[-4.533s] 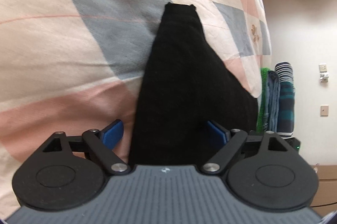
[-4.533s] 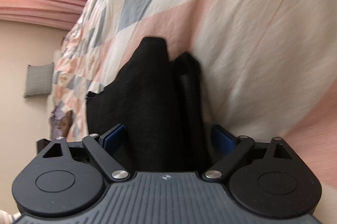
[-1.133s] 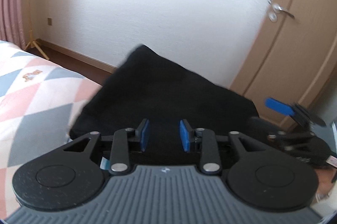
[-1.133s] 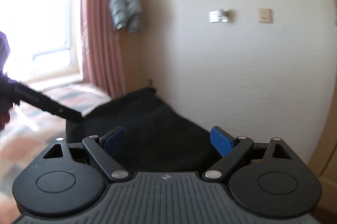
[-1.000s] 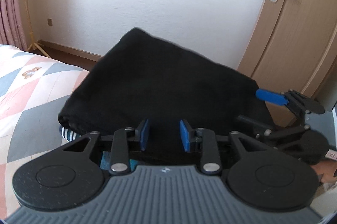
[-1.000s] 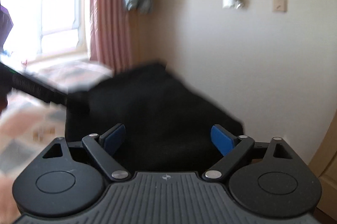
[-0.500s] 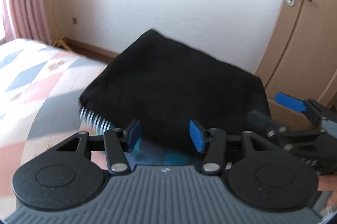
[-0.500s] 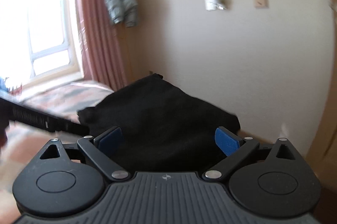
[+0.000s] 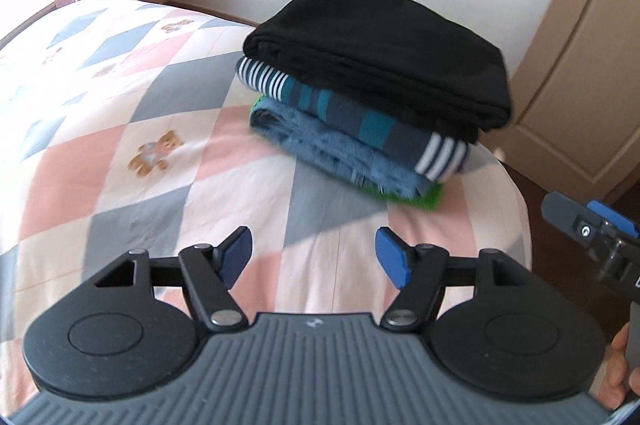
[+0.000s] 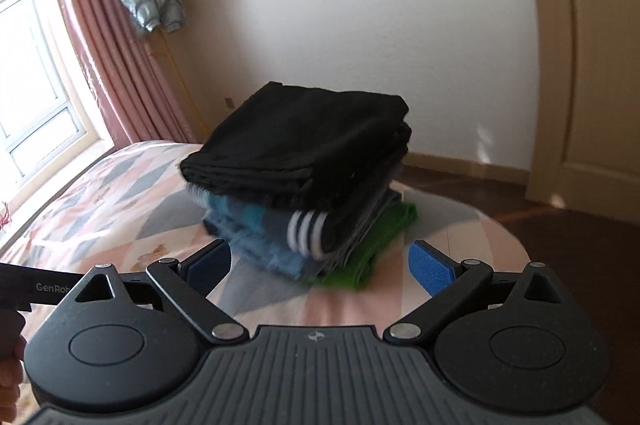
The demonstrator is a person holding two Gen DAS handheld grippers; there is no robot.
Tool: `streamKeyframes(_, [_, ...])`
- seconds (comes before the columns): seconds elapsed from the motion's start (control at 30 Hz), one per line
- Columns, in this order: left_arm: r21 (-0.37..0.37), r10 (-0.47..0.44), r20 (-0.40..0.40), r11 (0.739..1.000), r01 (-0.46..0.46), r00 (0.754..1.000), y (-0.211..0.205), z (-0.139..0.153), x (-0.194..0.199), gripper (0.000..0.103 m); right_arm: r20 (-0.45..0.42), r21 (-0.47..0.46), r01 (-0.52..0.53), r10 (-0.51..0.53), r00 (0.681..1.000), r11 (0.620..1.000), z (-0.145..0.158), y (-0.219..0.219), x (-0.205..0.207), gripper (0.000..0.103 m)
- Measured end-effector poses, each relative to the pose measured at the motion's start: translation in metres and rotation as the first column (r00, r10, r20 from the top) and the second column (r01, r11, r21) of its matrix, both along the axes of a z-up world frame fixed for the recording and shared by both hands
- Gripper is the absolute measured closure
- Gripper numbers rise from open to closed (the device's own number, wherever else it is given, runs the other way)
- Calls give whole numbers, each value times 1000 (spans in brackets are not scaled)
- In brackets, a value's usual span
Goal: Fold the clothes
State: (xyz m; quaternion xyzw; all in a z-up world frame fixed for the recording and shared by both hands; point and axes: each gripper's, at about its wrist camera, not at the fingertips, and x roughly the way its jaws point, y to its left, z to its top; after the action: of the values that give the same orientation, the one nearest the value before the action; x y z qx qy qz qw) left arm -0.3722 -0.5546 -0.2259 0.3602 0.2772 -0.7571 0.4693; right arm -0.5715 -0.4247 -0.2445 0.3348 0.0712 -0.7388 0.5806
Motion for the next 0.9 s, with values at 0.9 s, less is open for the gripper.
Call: streamKeyframes(0.9, [-54, 47, 69, 998, -43, 997, 127, 146, 71, 1, -26, 219, -24, 30, 999, 975, 142, 75, 88, 0])
